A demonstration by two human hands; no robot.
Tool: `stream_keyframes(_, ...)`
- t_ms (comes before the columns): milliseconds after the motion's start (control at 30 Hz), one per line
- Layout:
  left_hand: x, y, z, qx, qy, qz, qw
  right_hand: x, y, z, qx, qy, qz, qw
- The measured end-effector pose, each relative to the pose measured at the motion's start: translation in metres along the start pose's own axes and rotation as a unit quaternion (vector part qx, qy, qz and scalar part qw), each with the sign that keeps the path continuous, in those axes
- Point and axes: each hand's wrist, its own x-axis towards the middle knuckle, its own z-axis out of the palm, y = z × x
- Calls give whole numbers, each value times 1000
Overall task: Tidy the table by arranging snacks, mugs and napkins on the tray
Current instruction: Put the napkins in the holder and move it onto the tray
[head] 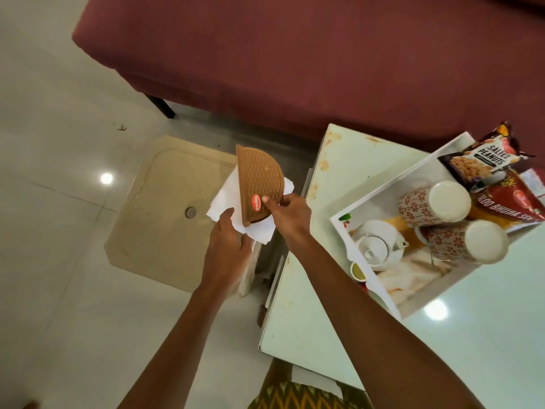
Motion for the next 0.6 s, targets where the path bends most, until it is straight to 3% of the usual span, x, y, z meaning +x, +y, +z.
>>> stream_keyframes(433,-9,-3,-8,-10,5,11,1000,-18,-19,5,113,7,46,992)
stream_keyframes(600,-17,3,-8,-16,40,16,999,-33,-20,-9,120,33,21,992)
